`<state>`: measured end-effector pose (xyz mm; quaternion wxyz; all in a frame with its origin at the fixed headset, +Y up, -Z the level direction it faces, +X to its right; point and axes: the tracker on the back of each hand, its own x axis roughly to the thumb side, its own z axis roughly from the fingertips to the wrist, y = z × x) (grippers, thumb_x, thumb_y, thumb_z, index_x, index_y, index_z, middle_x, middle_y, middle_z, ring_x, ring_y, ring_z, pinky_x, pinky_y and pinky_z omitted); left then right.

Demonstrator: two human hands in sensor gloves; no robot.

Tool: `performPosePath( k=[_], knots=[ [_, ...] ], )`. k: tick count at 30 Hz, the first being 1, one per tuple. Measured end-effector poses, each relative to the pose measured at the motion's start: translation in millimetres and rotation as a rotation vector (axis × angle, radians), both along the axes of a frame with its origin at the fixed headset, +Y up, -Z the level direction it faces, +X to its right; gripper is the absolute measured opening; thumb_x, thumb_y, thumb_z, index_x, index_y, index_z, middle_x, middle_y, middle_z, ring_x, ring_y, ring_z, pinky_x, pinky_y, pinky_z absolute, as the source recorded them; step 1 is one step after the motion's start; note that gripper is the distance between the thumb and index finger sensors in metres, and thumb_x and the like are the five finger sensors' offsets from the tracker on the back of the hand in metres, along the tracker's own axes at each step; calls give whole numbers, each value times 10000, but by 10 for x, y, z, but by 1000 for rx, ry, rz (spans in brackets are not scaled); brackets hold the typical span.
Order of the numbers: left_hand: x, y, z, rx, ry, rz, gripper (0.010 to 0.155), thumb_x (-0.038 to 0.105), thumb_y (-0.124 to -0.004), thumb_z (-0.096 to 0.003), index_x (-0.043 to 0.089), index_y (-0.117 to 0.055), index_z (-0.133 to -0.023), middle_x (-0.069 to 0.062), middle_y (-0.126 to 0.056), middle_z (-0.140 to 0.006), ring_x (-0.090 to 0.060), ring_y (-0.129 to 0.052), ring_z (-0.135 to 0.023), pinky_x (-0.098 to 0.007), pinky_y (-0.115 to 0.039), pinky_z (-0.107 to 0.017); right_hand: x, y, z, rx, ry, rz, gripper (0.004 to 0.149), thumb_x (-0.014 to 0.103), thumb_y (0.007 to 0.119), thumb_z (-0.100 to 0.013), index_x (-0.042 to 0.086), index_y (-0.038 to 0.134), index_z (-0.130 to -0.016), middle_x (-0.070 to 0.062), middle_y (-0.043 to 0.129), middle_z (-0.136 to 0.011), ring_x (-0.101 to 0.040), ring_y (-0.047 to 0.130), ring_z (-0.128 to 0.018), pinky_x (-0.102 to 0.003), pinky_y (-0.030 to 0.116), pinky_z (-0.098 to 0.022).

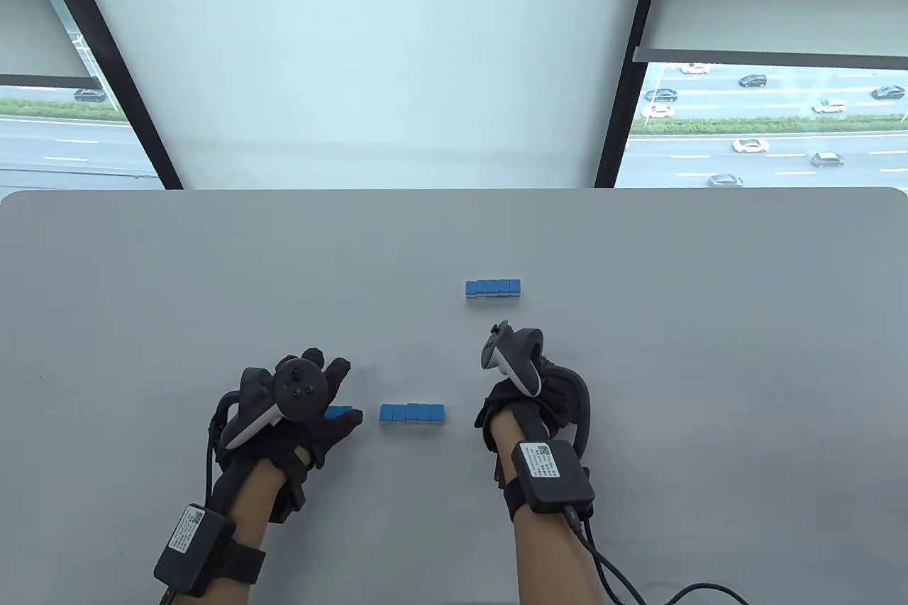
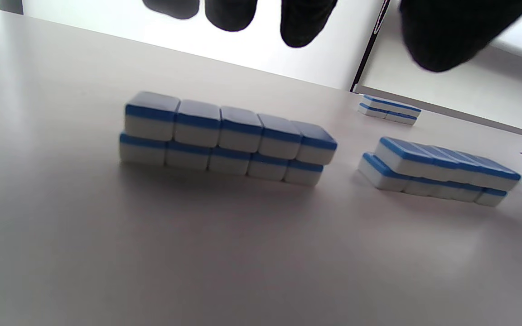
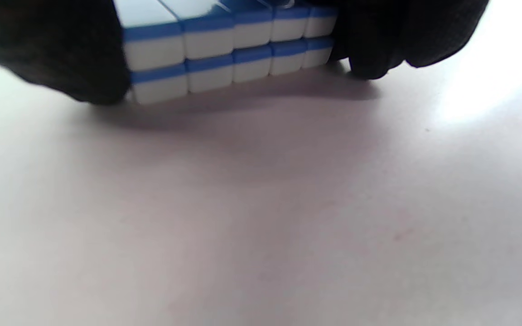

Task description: Build mahjong tile wall

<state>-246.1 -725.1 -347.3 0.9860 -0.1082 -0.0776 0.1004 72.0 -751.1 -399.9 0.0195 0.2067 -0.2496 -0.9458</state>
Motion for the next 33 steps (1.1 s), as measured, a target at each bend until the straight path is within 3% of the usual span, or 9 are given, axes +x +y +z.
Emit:
performPosePath(
  k=[9, 18, 29, 33],
  knots=[
    [-25, 53, 24, 28, 9, -20, 826, 679, -695, -404, 328, -470, -1117, -76, -387, -1202, -454, -375, -1084, -750, -324, -695, 391, -18, -214, 9, 222, 4, 1043, 598, 860, -318, 58, 300, -1013, -275, 477, -999, -577, 672, -845, -639, 632, -650],
    [-27, 64, 60, 41, 12, -28, 825, 677, -695, -404, 329, -467, -1116, -75, -385, -1202, -450, -373, -1085, -749, -324, -696, 608, -8, -587, 1, 323, 18, 1051, 585, 890, -297, 118, 280, -1014, -237, 488, -1013, -552, 673, -874, -626, 636, -671],
    [-168, -24, 15, 12, 69, -18, 823, 675, -696, -403, 329, -469, -1115, -74, -383, -1201, -450, -373, -1083, -748, -326, -695, 585, 5, -1021, 25, 444, 13, 1079, 571, 932, -280, 200, 231, -1011, -180, 493, -1041, -503, 688, -902, -594, 638, -704],
    [-232, -44, 7, 8, 96, -37, 821, 675, -695, -404, 329, -470, -1114, -73, -384, -1201, -450, -374, -1084, -748, -326, -695, 514, 5, -1117, 52, 477, -23, 1152, 552, 957, -269, 180, 142, -994, -147, 477, -1054, -489, 660, -932, -584, 616, -730]
  ],
)
